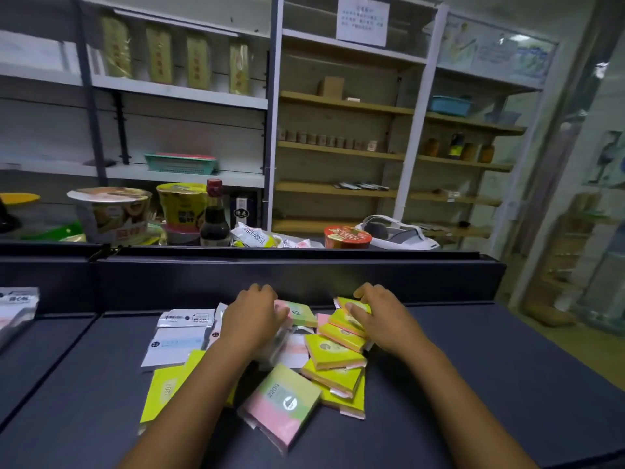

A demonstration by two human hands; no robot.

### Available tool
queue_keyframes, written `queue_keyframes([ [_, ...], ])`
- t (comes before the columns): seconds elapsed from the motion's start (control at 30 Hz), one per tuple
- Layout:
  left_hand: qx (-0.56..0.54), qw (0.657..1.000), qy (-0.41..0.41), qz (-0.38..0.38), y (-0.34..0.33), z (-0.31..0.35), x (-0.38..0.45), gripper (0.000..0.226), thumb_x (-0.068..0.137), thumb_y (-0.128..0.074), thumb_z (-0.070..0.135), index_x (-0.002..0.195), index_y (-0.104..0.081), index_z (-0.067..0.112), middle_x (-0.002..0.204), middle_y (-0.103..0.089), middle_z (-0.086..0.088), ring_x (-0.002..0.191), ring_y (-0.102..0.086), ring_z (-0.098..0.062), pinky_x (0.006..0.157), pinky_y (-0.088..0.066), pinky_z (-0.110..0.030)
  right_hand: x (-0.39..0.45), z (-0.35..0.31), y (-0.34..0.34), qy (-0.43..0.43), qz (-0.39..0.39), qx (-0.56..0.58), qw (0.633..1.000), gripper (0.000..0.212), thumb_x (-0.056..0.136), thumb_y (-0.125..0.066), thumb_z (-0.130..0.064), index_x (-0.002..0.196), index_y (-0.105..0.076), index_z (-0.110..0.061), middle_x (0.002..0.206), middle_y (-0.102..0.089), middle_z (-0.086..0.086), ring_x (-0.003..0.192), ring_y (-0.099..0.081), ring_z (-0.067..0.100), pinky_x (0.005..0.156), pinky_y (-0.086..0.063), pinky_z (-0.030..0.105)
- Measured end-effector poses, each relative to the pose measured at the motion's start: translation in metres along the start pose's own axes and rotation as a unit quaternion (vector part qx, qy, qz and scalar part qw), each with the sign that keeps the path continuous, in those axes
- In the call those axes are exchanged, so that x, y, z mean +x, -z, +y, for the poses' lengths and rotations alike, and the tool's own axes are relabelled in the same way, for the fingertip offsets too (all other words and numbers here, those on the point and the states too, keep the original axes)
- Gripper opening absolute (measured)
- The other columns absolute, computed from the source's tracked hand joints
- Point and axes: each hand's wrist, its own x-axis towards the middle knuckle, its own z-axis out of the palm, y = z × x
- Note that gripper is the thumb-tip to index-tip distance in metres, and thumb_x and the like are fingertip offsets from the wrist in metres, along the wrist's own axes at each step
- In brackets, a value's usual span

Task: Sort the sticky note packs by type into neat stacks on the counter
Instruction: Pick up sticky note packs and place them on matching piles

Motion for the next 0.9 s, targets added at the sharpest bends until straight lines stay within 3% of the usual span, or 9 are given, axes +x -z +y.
queue_keyframes([
  [0.27, -0.031, 0.995, 0.037, -0.089, -0.01, -0.011, 0.018, 0.075, 0.087, -0.057, 0.064, 0.144, -0.045, 0.017, 0.142, -0.04, -0.012, 0.133, -0.035, -0.031, 0.106, -0.04, -0.043, 0.033, 0.019, -0.009, 0.013, 0.04, 0.081, 0.996, 0.033, 0.097, -0.054, -0.045, 0.119, -0.056, -0.02, 0.119, -0.057, -0.001, 0.111, -0.055, 0.018, 0.094, -0.049, 0.042],
  [0.57, -0.073, 0.986, 0.049, -0.139, -0.009, -0.017, 0.023, 0.086, 0.074, -0.068, 0.069, 0.146, -0.044, 0.028, 0.144, -0.035, -0.008, 0.138, -0.029, -0.028, 0.111, -0.032, -0.04, 0.053, 0.023, -0.015, 0.009, 0.061, 0.157, 0.986, 0.028, 0.098, -0.056, -0.041, 0.116, -0.058, -0.021, 0.117, -0.059, -0.001, 0.107, -0.058, 0.016, 0.091, -0.052, 0.04],
  [0.67, -0.068, 0.986, 0.05, -0.144, -0.009, -0.017, 0.027, 0.085, 0.069, -0.068, 0.074, 0.14, -0.05, 0.03, 0.138, -0.04, -0.007, 0.134, -0.033, -0.028, 0.11, -0.036, -0.042, 0.054, 0.023, -0.015, 0.011, 0.068, 0.174, 0.982, 0.027, 0.098, -0.055, -0.041, 0.116, -0.058, -0.021, 0.116, -0.059, -0.001, 0.106, -0.058, 0.016, 0.091, -0.052, 0.038],
  [0.9, -0.123, 0.982, 0.051, -0.133, -0.011, -0.018, 0.03, 0.07, 0.057, -0.082, 0.068, 0.111, -0.054, 0.033, 0.116, -0.044, 0.003, 0.116, -0.04, -0.016, 0.096, -0.04, -0.03, 0.052, 0.024, -0.017, 0.02, 0.067, 0.177, 0.982, 0.027, 0.098, -0.056, -0.039, 0.117, -0.058, -0.019, 0.117, -0.059, 0.0, 0.107, -0.057, 0.015, 0.09, -0.05, 0.034],
])
